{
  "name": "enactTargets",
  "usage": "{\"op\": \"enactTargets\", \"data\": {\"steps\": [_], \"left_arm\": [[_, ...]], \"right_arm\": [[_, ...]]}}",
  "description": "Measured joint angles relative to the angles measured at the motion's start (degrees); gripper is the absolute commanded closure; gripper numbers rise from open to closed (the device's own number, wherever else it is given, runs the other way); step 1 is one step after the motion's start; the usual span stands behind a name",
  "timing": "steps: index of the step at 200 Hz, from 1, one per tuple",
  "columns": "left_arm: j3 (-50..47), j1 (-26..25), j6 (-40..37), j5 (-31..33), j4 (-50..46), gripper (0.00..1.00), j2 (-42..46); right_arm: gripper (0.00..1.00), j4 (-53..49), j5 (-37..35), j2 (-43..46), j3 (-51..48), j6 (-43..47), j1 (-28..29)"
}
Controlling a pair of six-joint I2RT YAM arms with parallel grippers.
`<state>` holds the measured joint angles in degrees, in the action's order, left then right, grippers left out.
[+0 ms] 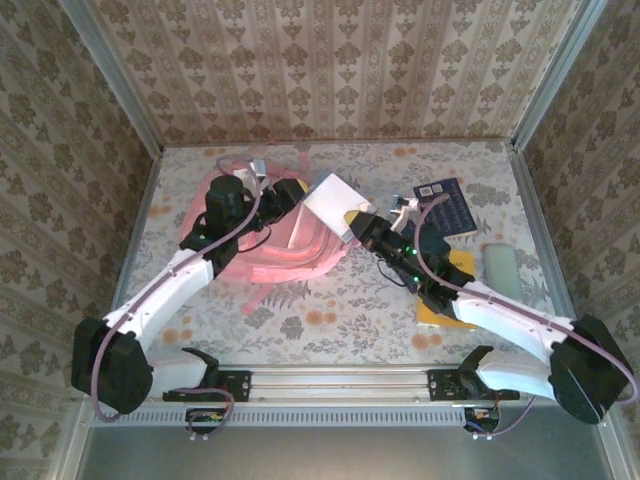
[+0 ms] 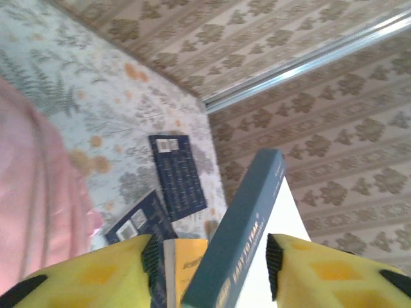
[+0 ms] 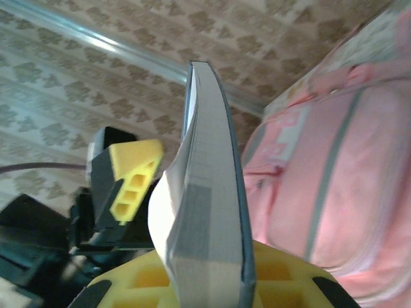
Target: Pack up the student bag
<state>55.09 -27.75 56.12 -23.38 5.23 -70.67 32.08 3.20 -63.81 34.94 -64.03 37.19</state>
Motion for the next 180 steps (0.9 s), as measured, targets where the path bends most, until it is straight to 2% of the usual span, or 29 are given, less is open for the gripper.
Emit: {"op": "enactTargets", "data": {"steps": [36,86,124,180], "left_arm": [[13.0,0.0,-15.1,1.3,-15.4,0.36,-4.8],[21.8,0.2,-28.9,2.2,-30.2,0.36,-19.1],[22.5,0.9,-32.4,2.3,-34.2,0.37,-26.4],[23.2,0.8,-33.0,1.1,-34.5,0.43,-29.4]], "right_arm": [[1.0,-14.5,-3.8,8.3,-0.1,5.4,-3.3],[1.0,-26.7,-4.9,15.3,-2.5,9.1,-8.2],[1.0,-31.7,-4.3,19.8,-5.7,10.1,-11.4],[1.0,-33.9,-2.0,21.1,-6.5,10.6,-14.4]]}}
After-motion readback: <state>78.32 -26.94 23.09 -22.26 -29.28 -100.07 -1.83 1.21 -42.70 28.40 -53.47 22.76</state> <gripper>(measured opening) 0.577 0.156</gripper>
